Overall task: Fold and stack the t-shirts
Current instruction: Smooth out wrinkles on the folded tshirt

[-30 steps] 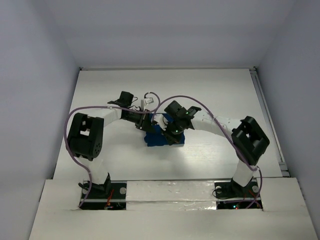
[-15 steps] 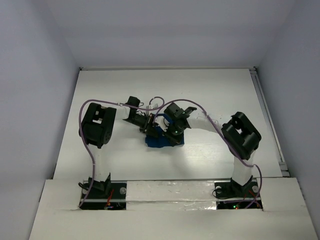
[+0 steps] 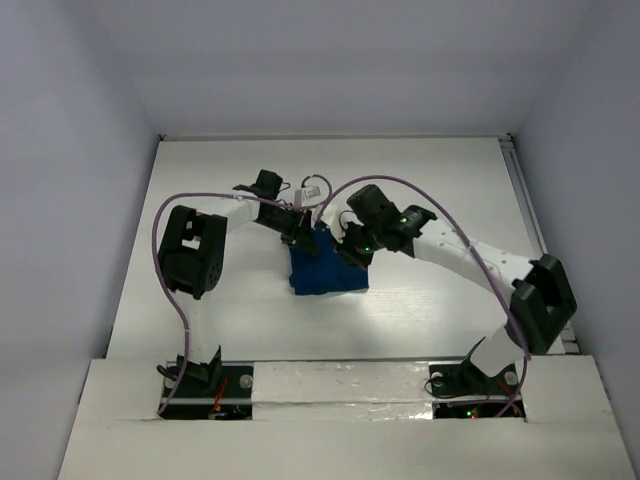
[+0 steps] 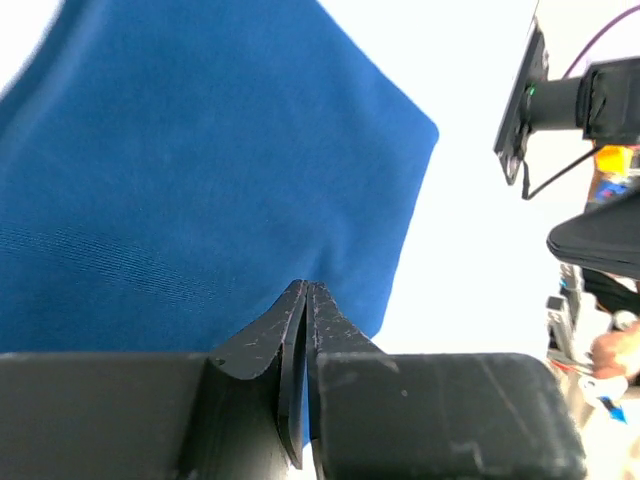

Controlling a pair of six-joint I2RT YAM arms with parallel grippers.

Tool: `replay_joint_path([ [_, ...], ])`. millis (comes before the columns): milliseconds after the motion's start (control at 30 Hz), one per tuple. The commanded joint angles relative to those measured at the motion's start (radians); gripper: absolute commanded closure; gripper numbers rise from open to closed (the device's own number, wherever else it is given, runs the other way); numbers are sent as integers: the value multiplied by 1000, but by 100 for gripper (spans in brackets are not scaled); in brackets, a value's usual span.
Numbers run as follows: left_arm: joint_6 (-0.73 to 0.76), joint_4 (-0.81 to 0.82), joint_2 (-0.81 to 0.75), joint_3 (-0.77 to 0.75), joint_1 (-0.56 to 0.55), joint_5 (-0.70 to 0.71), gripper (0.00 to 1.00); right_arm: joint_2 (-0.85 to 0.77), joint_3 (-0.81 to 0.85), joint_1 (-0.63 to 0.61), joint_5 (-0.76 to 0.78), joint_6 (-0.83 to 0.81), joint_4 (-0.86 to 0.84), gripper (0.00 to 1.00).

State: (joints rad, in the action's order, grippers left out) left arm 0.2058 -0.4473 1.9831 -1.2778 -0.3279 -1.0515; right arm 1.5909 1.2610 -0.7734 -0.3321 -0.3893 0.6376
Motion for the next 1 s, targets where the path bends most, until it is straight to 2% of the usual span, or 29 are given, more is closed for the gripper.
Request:
replay_joint_path([
  [0,32,-57,-99,-69,27,-11,100,-42,5,-1,28,-23,-39,100],
  [133,38,-74,-93,-92,47,-19,100,41,8,8,7,-33,-46,100],
  [300,33,-54,-87,-101,153,-21,100,193,21,8,2,-40,-52,100],
  [533,78,-94,-15,-118,187,-24,100,276,54,8,10,-46,-42,100],
  [700,92,-117,3,-146,197,-45,100,232,43,8,16,-51,-38,100],
  [967,136,-226,-73,-262,265,-57,100,74,48,17,85,-43,-62,100],
])
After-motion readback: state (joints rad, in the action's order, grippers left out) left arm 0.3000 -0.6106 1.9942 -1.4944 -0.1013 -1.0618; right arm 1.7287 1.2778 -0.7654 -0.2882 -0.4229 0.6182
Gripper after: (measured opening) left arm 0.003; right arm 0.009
